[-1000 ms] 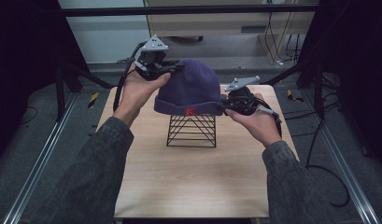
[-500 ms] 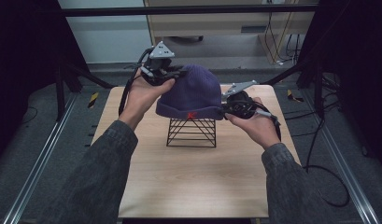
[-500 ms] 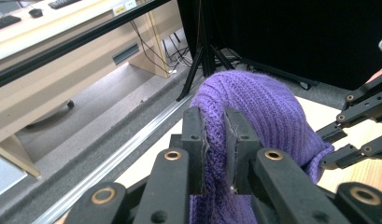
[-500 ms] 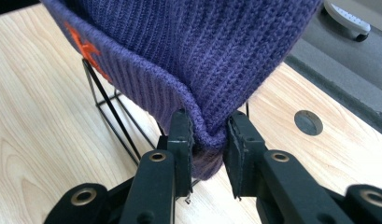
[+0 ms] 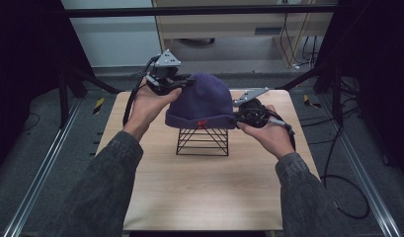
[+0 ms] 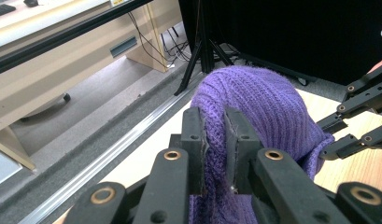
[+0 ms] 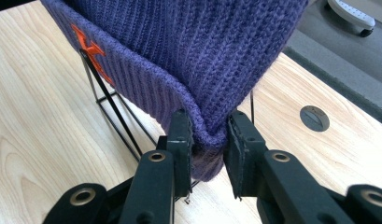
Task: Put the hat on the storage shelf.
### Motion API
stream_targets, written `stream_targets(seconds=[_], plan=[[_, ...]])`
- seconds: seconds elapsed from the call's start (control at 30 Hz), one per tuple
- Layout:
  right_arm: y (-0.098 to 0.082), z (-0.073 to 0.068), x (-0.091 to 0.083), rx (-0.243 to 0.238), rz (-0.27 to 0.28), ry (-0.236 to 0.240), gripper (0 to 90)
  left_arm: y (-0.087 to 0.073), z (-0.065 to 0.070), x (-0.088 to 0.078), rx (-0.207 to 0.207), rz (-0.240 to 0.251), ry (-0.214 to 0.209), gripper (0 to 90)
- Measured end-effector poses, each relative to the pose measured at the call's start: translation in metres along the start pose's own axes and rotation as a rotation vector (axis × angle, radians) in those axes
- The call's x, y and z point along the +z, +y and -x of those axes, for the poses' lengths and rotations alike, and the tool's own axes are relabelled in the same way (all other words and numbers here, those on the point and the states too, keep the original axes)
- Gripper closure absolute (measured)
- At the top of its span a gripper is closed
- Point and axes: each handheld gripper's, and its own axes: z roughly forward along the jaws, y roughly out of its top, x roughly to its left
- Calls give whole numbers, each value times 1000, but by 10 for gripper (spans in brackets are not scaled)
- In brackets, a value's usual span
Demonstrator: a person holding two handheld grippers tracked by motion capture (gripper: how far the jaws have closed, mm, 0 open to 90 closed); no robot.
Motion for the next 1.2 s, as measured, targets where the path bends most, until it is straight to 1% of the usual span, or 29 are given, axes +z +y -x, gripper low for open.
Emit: stream_targets(seconds=[0.1,0.2,0.33,0.47,0.6,0.7,0.97,1.1,1.17,1.2], plan=[[-1,0,-1,16,11,6,728,0,1,0,3,1,-2,793],[-3,0,-1,17,10,4,727,-1,1,0,9,-5,0,792],[-4,-3,1,7,5,1,725,-3,2,3,10,-3,-3,790],[-5,-3,4,-4,-17,-8,722,-8,2,6,5,-4,-8,791],[-6,-3,6,-2,-19,-4,721,-13,1,7,-2,-7,-11,790],[-8,-4,8,4,-22,-1,719,-14,0,7,5,-13,-16,790],[-12,-4,10,8,-29,4,714,-13,5,9,28,-26,-13,788],[-15,-5,11,19,-32,1,712,-14,6,11,28,-38,-17,788],[-16,-5,12,14,-38,-3,711,-15,7,12,30,-40,-18,788],[-17,-5,13,27,-31,1,711,-15,8,13,26,-37,-17,788]])
